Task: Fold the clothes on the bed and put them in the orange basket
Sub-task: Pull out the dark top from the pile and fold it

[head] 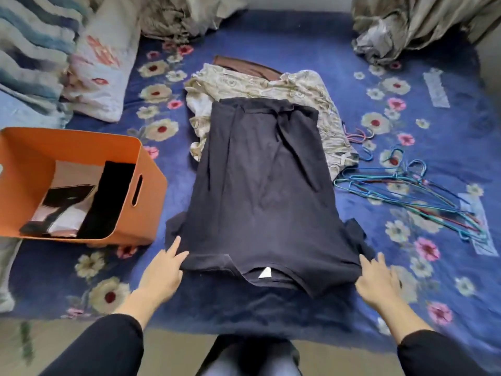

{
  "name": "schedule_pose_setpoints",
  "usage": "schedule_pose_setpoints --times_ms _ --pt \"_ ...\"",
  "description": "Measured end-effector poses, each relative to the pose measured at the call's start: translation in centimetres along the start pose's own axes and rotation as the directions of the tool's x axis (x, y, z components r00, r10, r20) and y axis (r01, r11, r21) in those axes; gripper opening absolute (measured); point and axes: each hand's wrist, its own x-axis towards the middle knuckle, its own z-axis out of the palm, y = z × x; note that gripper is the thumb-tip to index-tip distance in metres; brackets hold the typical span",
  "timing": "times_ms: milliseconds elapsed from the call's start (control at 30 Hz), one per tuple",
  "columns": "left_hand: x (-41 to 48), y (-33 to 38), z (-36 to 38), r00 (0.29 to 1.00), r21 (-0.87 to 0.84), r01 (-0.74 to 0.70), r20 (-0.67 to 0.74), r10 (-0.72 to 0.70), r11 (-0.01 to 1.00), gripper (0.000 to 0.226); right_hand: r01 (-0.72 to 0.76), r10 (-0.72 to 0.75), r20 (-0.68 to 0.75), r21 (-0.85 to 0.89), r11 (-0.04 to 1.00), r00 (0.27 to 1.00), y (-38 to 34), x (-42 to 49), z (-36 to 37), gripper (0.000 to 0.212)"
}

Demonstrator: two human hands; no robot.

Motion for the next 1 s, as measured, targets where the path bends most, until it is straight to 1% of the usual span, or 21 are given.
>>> schedule_pose_setpoints --times_ms 67,100,167,233,267,300,367,433,467,500,533,567,667,733,767,800,833,900,933,967,1000 --pt "-0.4 -0.5 1.5 0.996 0.127 0.026 0.077 -0.036 0.992 0.059 0.028 -0.026 0.016 -0.085 0.996 1.000 0.3 -0.4 1.8 0.067" --pt "-0.6 -0.7 2.3 0.987 0.192 0.056 0.138 -0.083 0.980 0.061 0.051 -0.048 0.045 -0.082 0.995 0.998 0.4 -0.4 2.7 0.068" --pt "-0.6 -0.3 4.0 0.930 0.293 0.139 0.290 -0.227 0.946 0.066 0.096 -0.094 0.190 -0.002 0.995 0.977 0.1 -0.1 4.3 0.068" --pt "-0.2 0.9 4.9 0.864 0.295 0.214 0.388 -0.322 0.931 0.066 0.096 -0.127 0.321 0.109 0.989 0.939 -0.3 0.4 5.7 0.062" --pt "0.3 2.0 5.4 0.851 0.278 0.228 0.409 -0.330 0.933 0.066 0.059 -0.114 0.341 0.168 0.984 0.933 -0.2 1.0 6.5 0.057" --pt "1.0 3.4 6.0 0.865 0.256 0.219 0.396 -0.308 0.942 0.065 0.003 -0.086 0.310 0.258 0.966 0.947 0.1 1.6 7.4 0.050" --pt "1.9 6.3 6.0 0.941 0.191 0.145 0.278 -0.195 0.971 0.062 -0.080 0.004 0.158 0.476 0.876 0.987 -0.2 2.1 8.0 0.032" --pt "3.3 10.4 6.5 0.987 0.119 0.001 0.159 -0.020 0.993 0.061 -0.137 0.133 0.054 0.618 0.774 0.990 -0.1 3.3 7.9 0.020" --pt "4.2 12.7 7.1 0.991 0.066 -0.083 0.107 0.076 0.994 0.061 -0.171 0.192 0.041 0.664 0.728 0.980 0.1 4.3 7.6 0.018" --pt "4.8 15.1 7.7 0.984 0.003 -0.174 0.048 0.173 0.985 0.059 -0.199 0.235 0.049 0.711 0.675 0.971 0.4 5.3 7.4 0.017" --pt "5.2 16.8 7.9 0.960 -0.035 -0.280 -0.028 0.279 0.959 0.056 -0.218 0.264 0.062 0.754 0.620 0.963 0.2 6.1 6.8 0.017" --pt "5.8 19.2 8.7 0.925 -0.041 -0.377 -0.072 0.374 0.925 0.051 -0.222 0.278 0.070 0.794 0.567 0.958 0.4 7.5 6.7 0.016" --pt "6.1 24.2 9.9 0.837 -0.086 -0.541 -0.150 0.526 0.836 0.046 -0.211 0.279 0.099 0.890 0.405 0.955 0.3 11.2 6.3 0.019" --pt "6.0 26.8 11.4 0.801 -0.087 -0.595 -0.139 0.582 0.799 0.047 -0.223 0.286 0.132 0.924 0.311 0.949 0.1 13.3 6.4 0.032" --pt "6.0 27.8 12.1 0.798 -0.078 -0.601 -0.120 0.591 0.796 0.048 -0.226 0.303 0.137 0.932 0.283 0.943 -0.3 14.1 6.3 0.038" --pt "5.8 28.4 12.8 0.810 -0.078 -0.586 -0.084 0.580 0.807 0.052 -0.227 0.323 0.130 0.932 0.283 0.937 -0.7 14.7 6.1 0.041" --pt "5.8 29.0 13.6 0.832 -0.081 -0.554 -0.041 0.553 0.829 0.059 -0.213 0.348 0.097 0.927 0.310 0.932 -0.8 15.2 6.0 0.041" --pt "5.7 29.5 14.3 0.872 -0.081 -0.482 0.052 0.486 0.873 0.077 -0.127 0.424 -0.043 0.923 0.364 0.904 -0.7 15.7 5.2 0.042" --pt "5.7 29.8 14.5 0.881 -0.073 -0.460 0.082 0.465 0.885 0.084 -0.056 0.488 -0.124 0.939 0.339 0.864 0.0 15.9 4.6 0.041" --pt "5.6 29.9 14.7 0.885 -0.057 -0.452 0.101 0.455 0.890 0.088 0.016 0.572 -0.175 0.962 0.271 0.802 1.0 15.9 3.9 0.039" --pt "5.5 30.3 14.8 0.886 -0.048 -0.447 0.110 0.450 0.893 0.090 0.077 0.660 -0.185 0.979 0.190 0.728 2.3 16.1 3.5 0.035"
